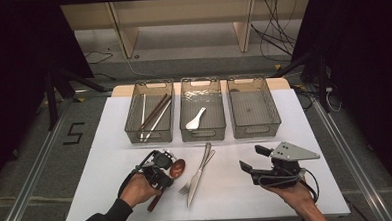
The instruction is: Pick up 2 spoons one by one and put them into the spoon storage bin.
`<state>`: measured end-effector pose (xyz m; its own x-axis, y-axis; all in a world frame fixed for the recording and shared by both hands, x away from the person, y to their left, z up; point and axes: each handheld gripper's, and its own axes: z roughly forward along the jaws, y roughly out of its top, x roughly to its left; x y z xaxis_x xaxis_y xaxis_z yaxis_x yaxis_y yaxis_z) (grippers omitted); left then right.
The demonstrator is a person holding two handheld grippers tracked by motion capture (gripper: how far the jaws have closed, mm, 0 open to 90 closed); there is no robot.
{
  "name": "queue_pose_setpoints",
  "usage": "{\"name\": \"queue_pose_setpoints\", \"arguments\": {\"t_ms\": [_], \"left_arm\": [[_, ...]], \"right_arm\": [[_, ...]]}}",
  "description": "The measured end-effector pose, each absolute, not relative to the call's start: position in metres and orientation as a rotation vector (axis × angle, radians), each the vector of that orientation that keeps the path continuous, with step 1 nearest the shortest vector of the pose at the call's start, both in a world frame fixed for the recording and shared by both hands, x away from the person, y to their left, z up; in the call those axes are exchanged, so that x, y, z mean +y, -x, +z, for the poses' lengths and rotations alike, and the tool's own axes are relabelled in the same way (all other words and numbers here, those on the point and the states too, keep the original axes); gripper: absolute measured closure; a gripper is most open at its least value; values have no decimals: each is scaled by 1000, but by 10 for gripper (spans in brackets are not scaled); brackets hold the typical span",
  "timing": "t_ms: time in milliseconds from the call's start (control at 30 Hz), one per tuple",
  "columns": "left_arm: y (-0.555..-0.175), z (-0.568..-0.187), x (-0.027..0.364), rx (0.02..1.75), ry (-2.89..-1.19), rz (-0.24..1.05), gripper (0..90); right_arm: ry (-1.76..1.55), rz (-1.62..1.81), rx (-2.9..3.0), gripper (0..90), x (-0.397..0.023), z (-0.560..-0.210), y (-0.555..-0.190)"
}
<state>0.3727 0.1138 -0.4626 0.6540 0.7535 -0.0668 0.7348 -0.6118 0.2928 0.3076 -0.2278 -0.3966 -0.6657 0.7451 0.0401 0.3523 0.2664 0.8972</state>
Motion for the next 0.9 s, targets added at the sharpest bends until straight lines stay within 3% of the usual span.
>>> {"name": "queue_pose_setpoints", "arguments": {"t_ms": [500, 900], "left_arm": [[-378, -462, 122, 1144, -2549, -21, 809], [-377, -449, 123, 1071, -2487, -29, 835]], "right_arm": [[-996, 1368, 2150, 285, -228, -396, -308], [-995, 1370, 2148, 285, -228, -396, -308]]}}
